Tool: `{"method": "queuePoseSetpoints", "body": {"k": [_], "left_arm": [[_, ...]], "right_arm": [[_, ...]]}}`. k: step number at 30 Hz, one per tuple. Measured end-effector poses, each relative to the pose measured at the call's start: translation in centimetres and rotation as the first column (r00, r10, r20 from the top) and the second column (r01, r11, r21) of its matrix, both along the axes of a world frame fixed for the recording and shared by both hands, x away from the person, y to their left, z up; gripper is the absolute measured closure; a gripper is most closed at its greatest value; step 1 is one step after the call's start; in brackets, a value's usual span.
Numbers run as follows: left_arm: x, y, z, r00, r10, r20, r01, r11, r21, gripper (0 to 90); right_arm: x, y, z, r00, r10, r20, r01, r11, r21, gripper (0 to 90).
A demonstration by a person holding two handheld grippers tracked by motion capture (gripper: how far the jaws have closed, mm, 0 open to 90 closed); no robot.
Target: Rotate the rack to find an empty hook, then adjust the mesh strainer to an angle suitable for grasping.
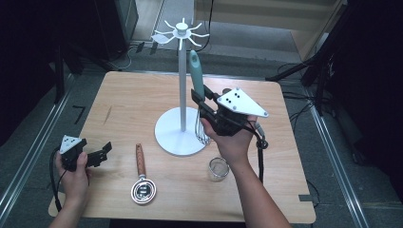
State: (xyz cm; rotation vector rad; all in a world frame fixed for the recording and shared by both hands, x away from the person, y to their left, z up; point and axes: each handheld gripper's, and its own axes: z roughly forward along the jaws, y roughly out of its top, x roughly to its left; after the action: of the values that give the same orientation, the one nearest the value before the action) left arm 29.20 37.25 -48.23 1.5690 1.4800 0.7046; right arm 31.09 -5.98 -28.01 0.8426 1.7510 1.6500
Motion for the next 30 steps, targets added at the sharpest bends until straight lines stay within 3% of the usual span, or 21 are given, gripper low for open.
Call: {"method": "queuePoseSetpoints", "body": {"k": [3, 17, 30], "left_arm": [[0.0, 0.0, 0.0, 1.0000, -0.001, 0.000, 0.001, 1.0000, 0.000, 0.1], [0.0, 0.0, 0.0, 1.0000, 0.000, -0.003, 0.000, 1.0000, -0.002, 0.1], [0.0, 0.0, 0.0, 1.0000, -0.004, -0.001, 0.004, 1.0000, -0.003, 0.1]], "right_arm": [[-0.3, 0.9, 0.3, 0.9996, -0.018, 0.022, 0.019, 0.9996, -0.023, 71.0], [-0.7, 2.4, 0.8, 0.9978, -0.045, 0.048, 0.047, 0.9979, -0.044, 71.0], [-0.6, 3.4, 1.4, 0.9931, -0.109, 0.043, 0.112, 0.9921, -0.058, 71.0]]}}
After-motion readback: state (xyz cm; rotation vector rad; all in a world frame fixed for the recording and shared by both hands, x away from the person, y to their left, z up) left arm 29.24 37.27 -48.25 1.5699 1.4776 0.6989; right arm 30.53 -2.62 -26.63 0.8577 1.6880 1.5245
